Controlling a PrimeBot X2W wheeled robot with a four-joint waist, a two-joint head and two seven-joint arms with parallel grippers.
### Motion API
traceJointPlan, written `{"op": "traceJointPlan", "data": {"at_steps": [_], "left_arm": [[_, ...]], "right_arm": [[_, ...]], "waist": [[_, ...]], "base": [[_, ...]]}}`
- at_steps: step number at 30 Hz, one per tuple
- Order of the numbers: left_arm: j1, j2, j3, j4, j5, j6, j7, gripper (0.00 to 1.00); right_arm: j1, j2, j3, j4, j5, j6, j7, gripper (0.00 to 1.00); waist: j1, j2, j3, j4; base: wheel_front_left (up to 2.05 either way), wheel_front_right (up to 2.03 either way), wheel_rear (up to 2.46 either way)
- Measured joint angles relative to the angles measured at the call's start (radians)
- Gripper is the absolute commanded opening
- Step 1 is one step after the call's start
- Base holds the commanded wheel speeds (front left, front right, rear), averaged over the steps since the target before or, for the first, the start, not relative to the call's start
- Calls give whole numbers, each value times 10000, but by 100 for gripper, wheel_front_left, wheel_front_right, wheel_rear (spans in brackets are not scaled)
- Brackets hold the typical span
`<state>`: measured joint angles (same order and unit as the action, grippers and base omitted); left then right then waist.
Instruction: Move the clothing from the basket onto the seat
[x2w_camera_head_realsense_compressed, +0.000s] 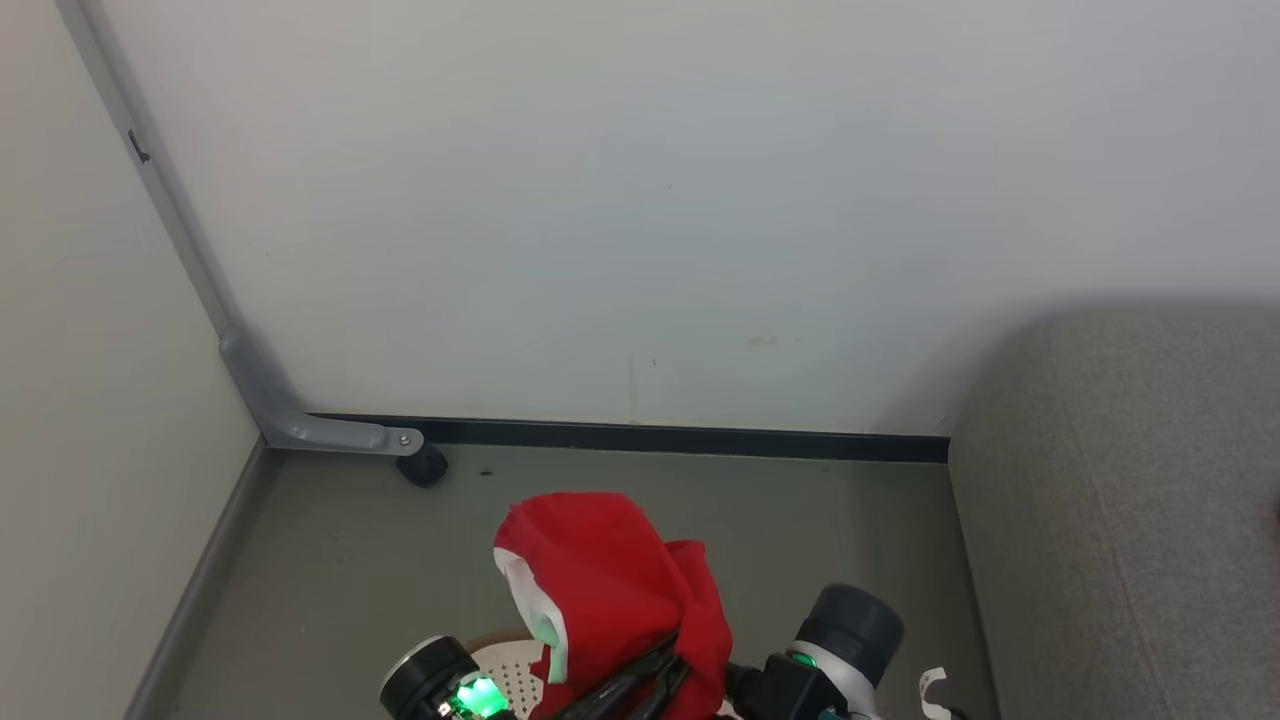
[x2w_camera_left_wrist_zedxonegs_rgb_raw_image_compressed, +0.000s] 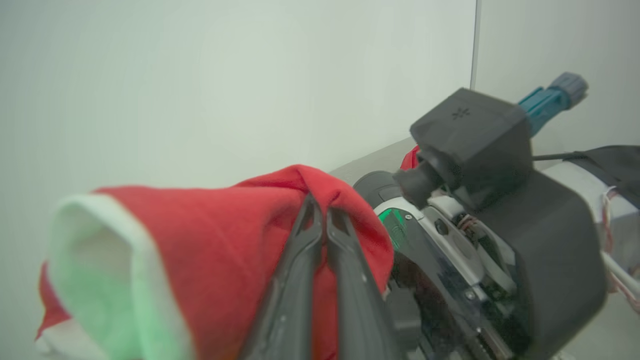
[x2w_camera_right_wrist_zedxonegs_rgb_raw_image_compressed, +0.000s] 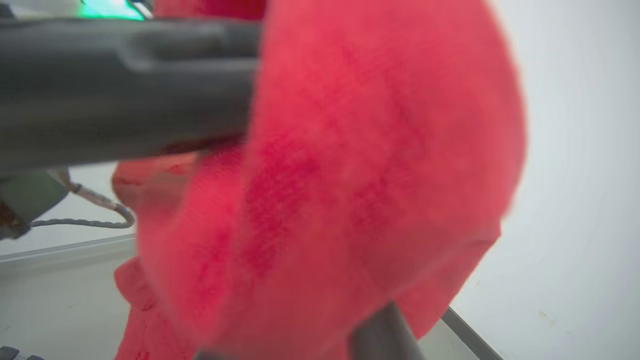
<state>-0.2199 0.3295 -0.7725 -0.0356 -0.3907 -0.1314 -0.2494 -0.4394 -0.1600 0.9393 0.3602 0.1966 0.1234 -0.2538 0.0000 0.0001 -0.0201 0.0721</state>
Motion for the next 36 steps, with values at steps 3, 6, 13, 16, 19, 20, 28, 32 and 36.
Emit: {"op": "traceJointPlan", "data": {"at_steps": [3, 6, 13, 16, 19, 20, 28, 32, 36], "left_arm": [[0, 0, 4, 2, -33, 0, 0, 0], [0, 2, 12, 17, -203, 0, -2, 0], [5, -6, 102, 104, -228, 0, -2, 0], [11, -10, 159, 157, -228, 0, -2, 0], [23, -29, 230, 198, -228, 0, -2, 32], [25, -54, 268, 219, -228, 0, -2, 61], [37, -111, 324, 416, -228, 0, -2, 100], [66, -142, 382, 531, -226, 0, -2, 100], [268, -167, 625, 640, -209, 0, -2, 100]], "right_arm": [[24, 23, -201, 23, 75, 0, 0, 0], [65, 35, -407, 23, 163, 0, 0, 0], [444, 134, -1118, 21, 596, -56, 2, 0], [553, 205, -1469, -35, 769, -148, 2, 0], [658, 245, -1657, -86, 779, -192, 2, 0], [670, 255, -1724, -125, 779, -198, 2, 0], [841, 284, -2234, -347, 777, -316, 2, 0], [845, 284, -2460, -458, 767, -355, 2, 0], [856, 249, -2602, -535, 648, -357, 2, 0]], "waist": [[0, 0, -9, 33], [0, 0, -14, 61], [0, 0, -22, 87], [0, 0, -27, 84], [0, 0, -30, 79], [0, 0, -30, 78], [0, 0, -52, 73], [0, 0, -82, 72], [0, 0, -120, 78]], "base": [[0, 0, 0], [0, 0, 0], [0, 0, 0], [0, 0, 0], [0, 0, 0], [0, 0, 0], [0, 0, 0], [0, 0, 0], [0, 0, 0]]}}
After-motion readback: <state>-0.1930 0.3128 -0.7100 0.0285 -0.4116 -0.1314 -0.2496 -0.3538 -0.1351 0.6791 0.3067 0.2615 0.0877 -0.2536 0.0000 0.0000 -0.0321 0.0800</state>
